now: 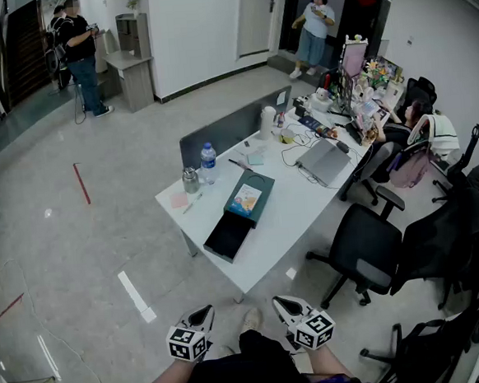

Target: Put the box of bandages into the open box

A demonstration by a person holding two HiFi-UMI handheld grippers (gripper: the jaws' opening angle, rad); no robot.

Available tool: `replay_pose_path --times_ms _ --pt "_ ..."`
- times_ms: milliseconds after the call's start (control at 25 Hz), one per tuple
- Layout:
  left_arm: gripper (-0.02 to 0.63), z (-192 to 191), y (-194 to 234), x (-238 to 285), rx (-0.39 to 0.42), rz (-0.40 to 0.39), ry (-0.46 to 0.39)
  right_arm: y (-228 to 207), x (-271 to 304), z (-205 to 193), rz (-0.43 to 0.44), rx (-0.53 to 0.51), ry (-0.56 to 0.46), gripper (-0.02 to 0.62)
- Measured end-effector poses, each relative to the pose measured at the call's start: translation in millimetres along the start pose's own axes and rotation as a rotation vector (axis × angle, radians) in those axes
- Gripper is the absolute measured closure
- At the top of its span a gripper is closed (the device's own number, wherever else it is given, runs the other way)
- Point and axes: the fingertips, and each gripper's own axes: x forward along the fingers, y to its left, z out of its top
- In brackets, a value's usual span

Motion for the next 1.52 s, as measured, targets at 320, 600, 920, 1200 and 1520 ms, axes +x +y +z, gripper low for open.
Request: replay_pose_path --times_ms 320,600,920,1200,1520 --pt "0.598 7.7 -19.9 -10.8 0.032 -0.045 -0.033 18.5 -21.2 2.6 -0.017 -0.018 -0.033 0.572" --pt "0.598 3.5 -22.1 -23.5 0.031 -0.038 -0.037 32.1 -24.5 -0.2 -0.008 -0.017 -0.041 0.572" --pt "0.598 4.1 -18.9 -35.7 0.023 -0.017 -0.05 35.2 -23.4 5.8 -0.013 0.007 -0.072 0.572" --pt "0.598 6.9 -10.4 -36.9 0.026 -0.004 -0.048 35.8 -16.8 -1.2 -0.009 0.015 -0.054 0.572" --pt "0.598 14.9 6.6 -26.0 0.025 0.015 -0.046 20.3 5.7 1.2 0.004 0.019 -0.045 0.571"
